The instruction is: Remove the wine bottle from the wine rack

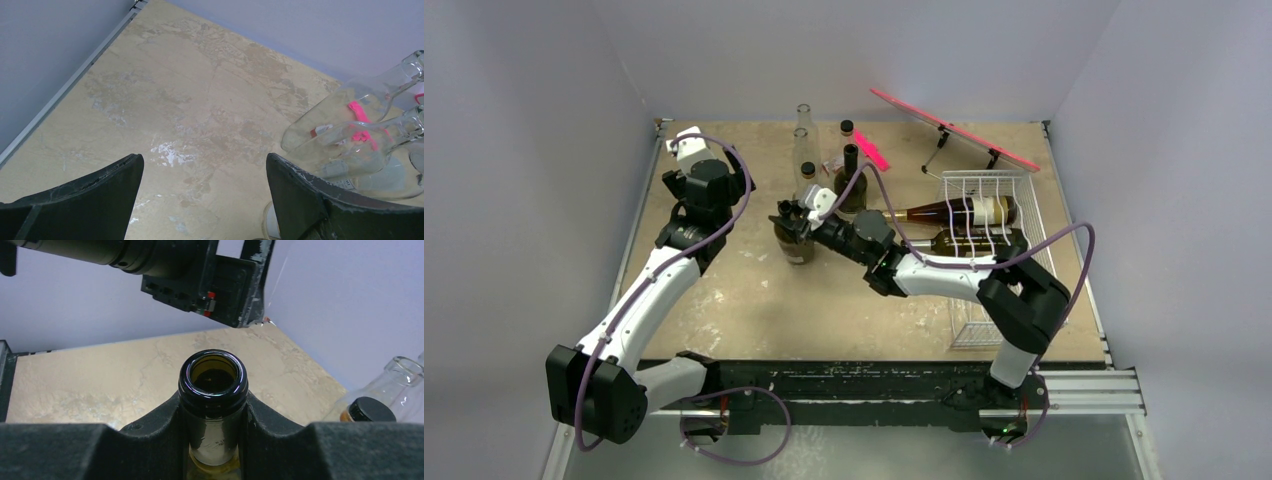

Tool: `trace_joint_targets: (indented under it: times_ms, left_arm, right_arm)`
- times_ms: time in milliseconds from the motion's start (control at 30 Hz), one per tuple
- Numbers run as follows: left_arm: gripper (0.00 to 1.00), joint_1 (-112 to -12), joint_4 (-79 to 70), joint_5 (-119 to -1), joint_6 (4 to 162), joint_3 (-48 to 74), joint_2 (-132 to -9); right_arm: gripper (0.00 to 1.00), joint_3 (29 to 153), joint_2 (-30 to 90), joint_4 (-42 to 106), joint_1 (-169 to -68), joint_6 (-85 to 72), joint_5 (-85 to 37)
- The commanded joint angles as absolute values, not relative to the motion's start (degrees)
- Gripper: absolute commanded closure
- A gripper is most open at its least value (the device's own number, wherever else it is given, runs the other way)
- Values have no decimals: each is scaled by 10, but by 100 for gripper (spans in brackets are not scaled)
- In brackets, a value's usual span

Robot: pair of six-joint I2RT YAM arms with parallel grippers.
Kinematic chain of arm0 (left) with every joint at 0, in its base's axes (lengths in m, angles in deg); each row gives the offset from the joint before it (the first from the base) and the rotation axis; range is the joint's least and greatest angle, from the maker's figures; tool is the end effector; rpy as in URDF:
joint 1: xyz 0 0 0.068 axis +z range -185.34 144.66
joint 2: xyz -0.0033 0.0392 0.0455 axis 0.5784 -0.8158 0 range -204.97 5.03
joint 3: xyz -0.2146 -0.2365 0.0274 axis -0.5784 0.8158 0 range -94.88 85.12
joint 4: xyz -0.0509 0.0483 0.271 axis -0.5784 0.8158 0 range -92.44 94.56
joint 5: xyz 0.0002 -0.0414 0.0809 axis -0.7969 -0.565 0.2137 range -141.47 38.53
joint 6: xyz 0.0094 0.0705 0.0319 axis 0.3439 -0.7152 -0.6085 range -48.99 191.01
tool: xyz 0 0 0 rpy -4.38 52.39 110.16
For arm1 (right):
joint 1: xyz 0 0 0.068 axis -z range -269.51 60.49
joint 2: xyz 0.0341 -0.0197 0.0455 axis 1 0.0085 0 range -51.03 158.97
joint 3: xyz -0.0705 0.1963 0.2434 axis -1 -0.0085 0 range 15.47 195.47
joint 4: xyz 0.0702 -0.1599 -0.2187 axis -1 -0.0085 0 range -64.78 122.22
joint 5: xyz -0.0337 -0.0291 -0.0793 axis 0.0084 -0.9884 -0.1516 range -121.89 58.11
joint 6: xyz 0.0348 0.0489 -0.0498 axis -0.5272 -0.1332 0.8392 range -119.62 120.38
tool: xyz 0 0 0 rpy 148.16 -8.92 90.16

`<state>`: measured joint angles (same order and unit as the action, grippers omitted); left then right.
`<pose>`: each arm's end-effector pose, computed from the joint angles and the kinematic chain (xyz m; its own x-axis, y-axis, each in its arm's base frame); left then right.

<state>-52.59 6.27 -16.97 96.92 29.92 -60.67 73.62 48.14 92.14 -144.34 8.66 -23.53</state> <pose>0.2823 -0.0482 0.3672 -0.1661 -0.3254 -0.9309 -0.3769 0.8932 -0.2451 0.2463 0.3663 0.3395 0.3125 0.1962 -0.9294 -0.8518 0.4908 -0.1828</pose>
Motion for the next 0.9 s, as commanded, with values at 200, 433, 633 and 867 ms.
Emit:
trace_joint_targets:
  times_ms: [200,433,633,867]
  left_arm:
    - [8,-522,50,-169,965,273,-603]
    - [8,-523,50,-164,963,273,-604]
    - [8,-523,51,-162,962,272,-601]
    - [8,-522,50,-160,962,274,-592]
  right_arm:
    - [100,741,465,980,-1438,92,-271]
    - [64,758,470,934,-1438,85,-287]
    - [24,775,442,882,-1440,86,-287]
    - [15,783,363,775,-1443,125,-278]
